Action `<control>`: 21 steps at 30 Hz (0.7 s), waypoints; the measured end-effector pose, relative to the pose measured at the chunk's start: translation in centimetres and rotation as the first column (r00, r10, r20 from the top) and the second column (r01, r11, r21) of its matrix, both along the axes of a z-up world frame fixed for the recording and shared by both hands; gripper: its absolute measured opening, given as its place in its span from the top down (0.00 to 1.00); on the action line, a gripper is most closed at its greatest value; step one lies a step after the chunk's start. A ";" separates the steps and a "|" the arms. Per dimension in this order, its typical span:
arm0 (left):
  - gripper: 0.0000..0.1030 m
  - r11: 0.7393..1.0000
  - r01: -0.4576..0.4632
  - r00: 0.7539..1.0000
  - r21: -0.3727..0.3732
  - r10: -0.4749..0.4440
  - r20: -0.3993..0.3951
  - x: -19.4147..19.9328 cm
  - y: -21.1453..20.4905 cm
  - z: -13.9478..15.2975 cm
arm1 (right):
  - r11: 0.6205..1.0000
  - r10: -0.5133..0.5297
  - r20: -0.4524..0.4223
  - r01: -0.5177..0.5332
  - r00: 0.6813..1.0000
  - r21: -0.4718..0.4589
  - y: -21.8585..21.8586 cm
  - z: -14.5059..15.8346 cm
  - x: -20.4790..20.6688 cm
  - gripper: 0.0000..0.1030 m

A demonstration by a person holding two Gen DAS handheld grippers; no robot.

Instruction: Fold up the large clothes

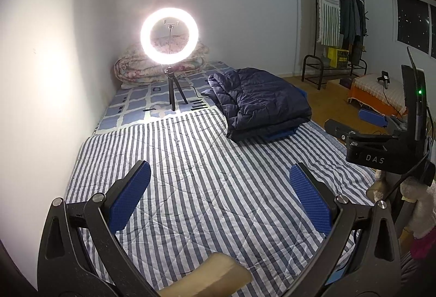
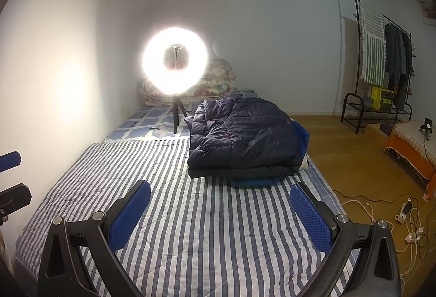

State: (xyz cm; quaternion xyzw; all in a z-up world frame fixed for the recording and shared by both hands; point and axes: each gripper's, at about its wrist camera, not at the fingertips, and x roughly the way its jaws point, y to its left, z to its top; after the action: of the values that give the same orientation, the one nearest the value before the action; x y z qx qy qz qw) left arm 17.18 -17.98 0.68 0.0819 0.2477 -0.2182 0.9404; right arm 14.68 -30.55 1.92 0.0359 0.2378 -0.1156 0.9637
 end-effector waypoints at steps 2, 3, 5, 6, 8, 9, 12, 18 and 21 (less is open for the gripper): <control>0.00 1.000 0.000 1.000 0.000 0.000 0.001 0.0 0.0 0.0 | 1.000 -0.004 0.003 0.004 1.000 0.000 0.0 0.1 0.0 0.00; 0.00 1.000 0.000 1.000 0.000 0.000 0.001 -0.1 -0.1 0.1 | 1.000 -0.006 0.004 0.006 1.000 0.000 0.0 0.1 0.0 0.00; 0.00 1.000 0.001 1.000 0.001 -0.001 0.002 -0.1 -0.1 0.1 | 1.000 -0.007 0.004 0.007 1.000 0.005 -0.1 0.1 -0.1 0.00; 0.00 1.000 0.001 1.000 0.001 -0.001 0.002 -0.1 -0.1 0.0 | 1.000 -0.008 0.004 0.008 1.000 0.008 -0.2 0.1 -0.1 0.00; 0.00 1.000 0.001 1.000 0.000 -0.001 -0.001 -0.1 -0.2 0.0 | 1.000 -0.008 0.004 0.008 1.000 0.009 -0.1 0.0 -0.1 0.00; 0.00 1.000 0.001 1.000 -0.002 -0.001 -0.003 -0.1 -0.2 0.0 | 1.000 -0.008 0.003 0.008 1.000 0.007 -0.1 0.0 -0.1 0.00; 0.00 1.000 0.006 1.000 -0.005 -0.006 -0.007 -0.2 -0.1 0.3 | 1.000 -0.007 0.005 0.007 1.000 0.007 -0.1 0.0 -0.1 0.00; 0.00 1.000 0.007 1.000 -0.005 -0.007 -0.006 -0.2 0.0 0.4 | 1.000 -0.005 0.004 0.005 1.000 0.004 -0.1 -0.1 -0.1 0.00; 0.00 1.000 0.007 1.000 -0.004 -0.007 -0.003 -0.2 0.1 0.4 | 1.000 -0.003 0.003 0.003 1.000 0.005 -0.1 -0.1 -0.2 0.00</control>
State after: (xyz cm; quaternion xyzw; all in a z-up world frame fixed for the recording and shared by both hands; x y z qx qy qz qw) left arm 17.03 -17.92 1.11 0.0804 0.2486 -0.2220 0.9394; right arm 14.53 -30.63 1.80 0.0386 0.2366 -0.1164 0.9638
